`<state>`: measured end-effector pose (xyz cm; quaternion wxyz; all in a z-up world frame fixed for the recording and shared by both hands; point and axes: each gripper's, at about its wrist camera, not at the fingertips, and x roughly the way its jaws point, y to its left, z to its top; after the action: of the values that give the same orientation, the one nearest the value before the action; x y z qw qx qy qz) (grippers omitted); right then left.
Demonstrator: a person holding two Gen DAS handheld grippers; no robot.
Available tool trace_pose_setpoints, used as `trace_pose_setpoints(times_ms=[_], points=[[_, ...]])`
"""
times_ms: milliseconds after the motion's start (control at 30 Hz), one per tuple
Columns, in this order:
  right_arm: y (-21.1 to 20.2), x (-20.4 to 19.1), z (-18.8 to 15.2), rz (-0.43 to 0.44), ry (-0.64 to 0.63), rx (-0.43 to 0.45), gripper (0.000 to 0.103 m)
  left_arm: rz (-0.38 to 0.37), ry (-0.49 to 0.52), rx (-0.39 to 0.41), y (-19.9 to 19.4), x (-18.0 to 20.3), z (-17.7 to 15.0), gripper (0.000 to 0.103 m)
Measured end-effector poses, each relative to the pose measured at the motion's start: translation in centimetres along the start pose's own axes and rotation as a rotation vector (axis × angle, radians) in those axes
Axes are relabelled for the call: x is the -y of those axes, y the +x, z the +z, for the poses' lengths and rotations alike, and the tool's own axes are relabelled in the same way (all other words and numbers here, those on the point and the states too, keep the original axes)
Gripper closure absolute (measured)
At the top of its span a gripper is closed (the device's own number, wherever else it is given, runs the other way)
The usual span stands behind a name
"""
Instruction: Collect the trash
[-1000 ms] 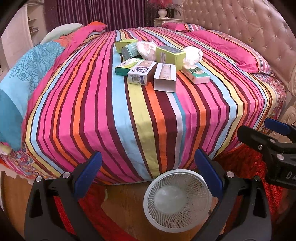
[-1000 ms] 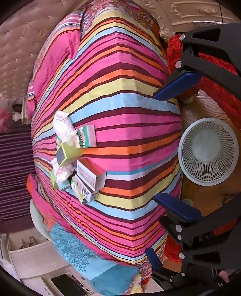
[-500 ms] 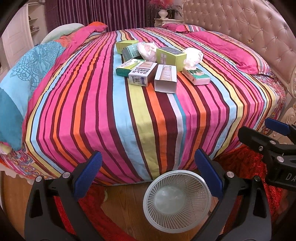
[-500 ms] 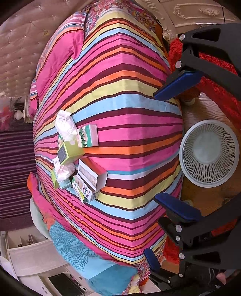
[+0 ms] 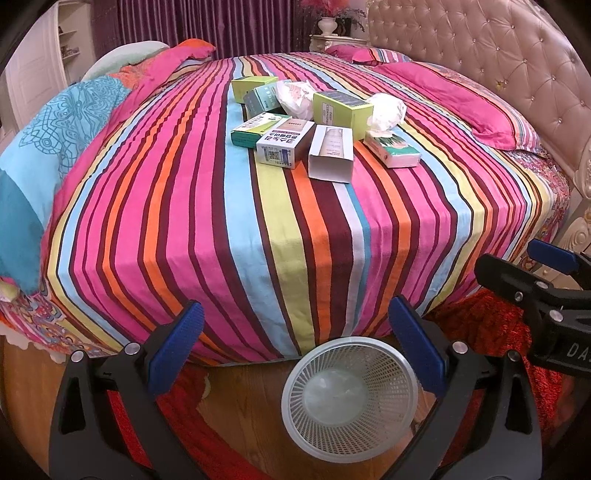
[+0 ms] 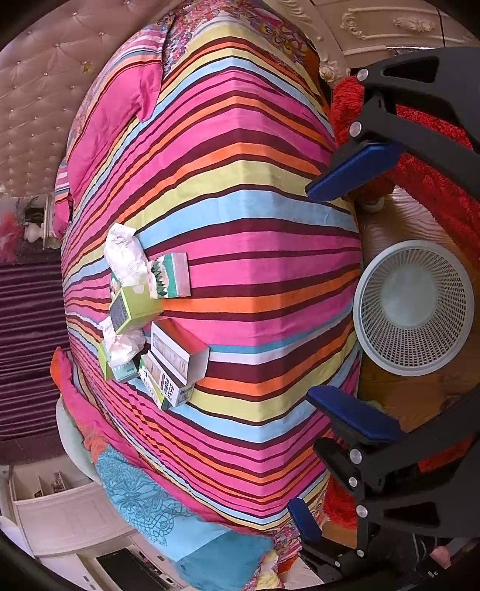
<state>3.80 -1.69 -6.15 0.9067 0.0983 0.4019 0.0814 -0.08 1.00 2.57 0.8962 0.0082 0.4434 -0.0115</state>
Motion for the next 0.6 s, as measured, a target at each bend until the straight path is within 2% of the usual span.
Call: trace_pose_setpoints(times_ms=[600], points=[[0.03, 0.10, -0.09, 0.001, 0.001, -0.005, 0.007, -0.001, -0.001, 0.000, 0.03, 0.10, -0.13, 0.006]])
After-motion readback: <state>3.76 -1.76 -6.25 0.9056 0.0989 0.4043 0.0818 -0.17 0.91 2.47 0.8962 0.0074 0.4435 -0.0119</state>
